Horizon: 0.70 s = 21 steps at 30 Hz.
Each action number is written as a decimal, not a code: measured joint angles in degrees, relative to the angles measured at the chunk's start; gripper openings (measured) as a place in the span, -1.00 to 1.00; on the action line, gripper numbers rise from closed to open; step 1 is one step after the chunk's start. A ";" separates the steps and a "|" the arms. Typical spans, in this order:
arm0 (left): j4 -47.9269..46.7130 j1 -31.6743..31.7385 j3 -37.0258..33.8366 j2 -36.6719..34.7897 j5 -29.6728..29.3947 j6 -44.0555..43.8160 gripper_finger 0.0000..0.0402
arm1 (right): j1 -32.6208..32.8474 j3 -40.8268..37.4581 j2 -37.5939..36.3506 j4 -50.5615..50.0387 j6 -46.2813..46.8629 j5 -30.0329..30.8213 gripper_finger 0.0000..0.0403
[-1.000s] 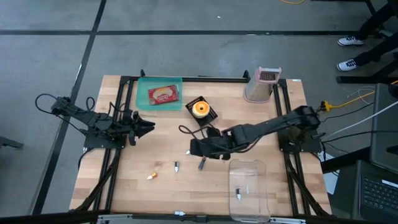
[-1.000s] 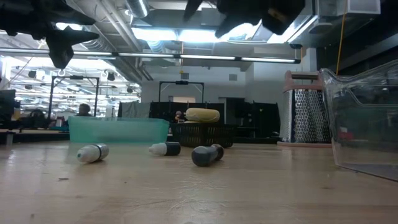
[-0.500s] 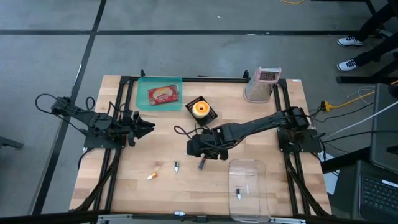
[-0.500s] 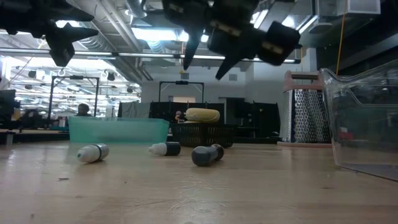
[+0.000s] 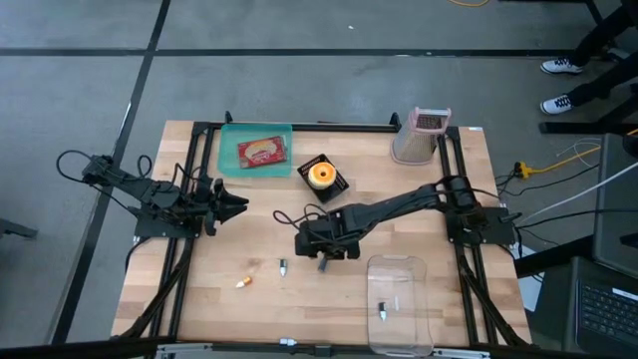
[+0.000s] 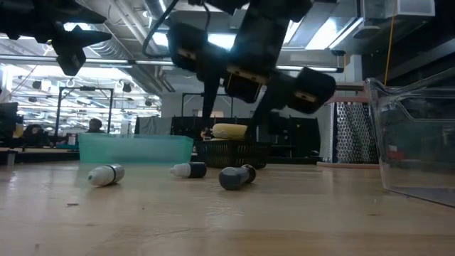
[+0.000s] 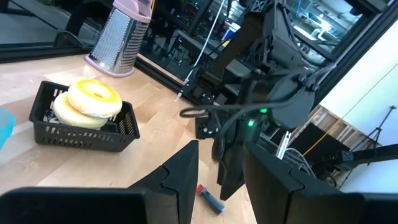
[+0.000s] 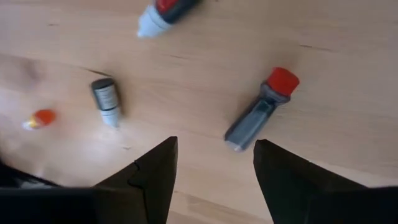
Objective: Pick & Place Food Item
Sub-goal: Put the black red food coloring bottle into the transparent bin
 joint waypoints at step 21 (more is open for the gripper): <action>-0.54 0.00 0.00 -0.01 0.51 0.00 -0.41 | -0.20 0.11 6.90 -0.38 -0.29 -3.25 -0.27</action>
